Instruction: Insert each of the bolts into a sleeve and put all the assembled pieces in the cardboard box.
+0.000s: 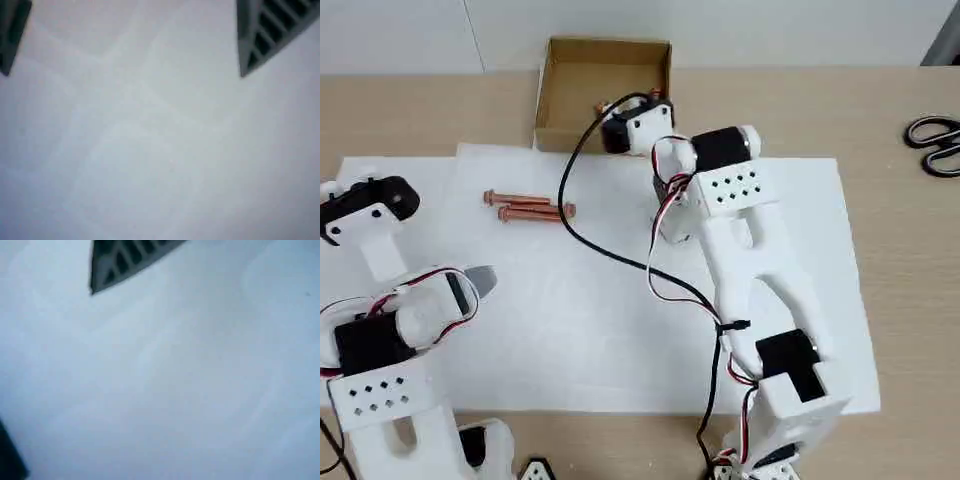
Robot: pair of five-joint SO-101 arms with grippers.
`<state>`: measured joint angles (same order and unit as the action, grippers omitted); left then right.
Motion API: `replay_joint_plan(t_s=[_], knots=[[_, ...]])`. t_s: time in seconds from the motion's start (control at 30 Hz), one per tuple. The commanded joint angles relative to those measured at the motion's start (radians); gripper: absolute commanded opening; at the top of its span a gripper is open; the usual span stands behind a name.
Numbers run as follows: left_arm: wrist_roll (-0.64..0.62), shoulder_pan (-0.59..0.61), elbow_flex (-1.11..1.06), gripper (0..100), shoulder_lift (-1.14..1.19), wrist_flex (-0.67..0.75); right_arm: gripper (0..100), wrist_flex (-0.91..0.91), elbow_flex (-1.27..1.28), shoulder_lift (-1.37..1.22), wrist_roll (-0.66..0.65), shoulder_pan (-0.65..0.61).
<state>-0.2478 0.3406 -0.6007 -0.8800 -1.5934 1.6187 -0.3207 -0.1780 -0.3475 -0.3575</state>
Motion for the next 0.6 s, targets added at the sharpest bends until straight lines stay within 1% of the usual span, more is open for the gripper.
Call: replay_joint_plan(t_s=[0.0, 0.3, 0.57], knots=[[-0.003, 0.0, 0.004, 27, -0.012, -0.003, 22.9, -0.081, 0.023, 0.041, -0.038, -0.008], [-0.003, 0.0, 0.002, 27, -0.012, -0.003, 22.9, -0.213, 0.048, -0.136, -0.057, -0.012], [-0.003, 0.0, 0.002, 27, -0.011, -0.003, 22.9, -0.312, 0.046, -0.225, -0.057, -0.025]])
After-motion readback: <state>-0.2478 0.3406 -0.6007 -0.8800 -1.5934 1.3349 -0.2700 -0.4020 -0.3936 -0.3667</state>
